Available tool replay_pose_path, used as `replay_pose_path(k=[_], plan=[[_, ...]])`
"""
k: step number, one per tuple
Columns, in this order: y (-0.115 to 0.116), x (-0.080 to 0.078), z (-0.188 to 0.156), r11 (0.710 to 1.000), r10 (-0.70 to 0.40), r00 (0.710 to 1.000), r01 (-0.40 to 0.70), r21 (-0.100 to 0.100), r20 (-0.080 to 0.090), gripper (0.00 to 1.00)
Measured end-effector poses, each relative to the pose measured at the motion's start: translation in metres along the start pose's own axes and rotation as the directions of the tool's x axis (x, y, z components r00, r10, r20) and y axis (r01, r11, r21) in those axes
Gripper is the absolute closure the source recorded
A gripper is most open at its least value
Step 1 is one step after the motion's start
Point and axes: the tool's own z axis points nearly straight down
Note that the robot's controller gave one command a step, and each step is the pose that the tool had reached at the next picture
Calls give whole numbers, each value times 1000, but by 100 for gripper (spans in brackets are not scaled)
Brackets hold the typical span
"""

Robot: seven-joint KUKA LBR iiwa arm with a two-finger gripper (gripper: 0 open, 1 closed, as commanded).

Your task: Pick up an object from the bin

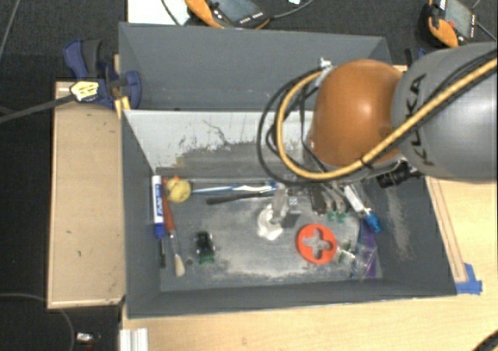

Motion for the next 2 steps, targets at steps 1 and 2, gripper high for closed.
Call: replay_pose_path(k=[1,2], plan=[[0,0,0,1000,0,1000,0,0,0,100],[-14,27,71,985,170,985,-170,0,-1,100]])
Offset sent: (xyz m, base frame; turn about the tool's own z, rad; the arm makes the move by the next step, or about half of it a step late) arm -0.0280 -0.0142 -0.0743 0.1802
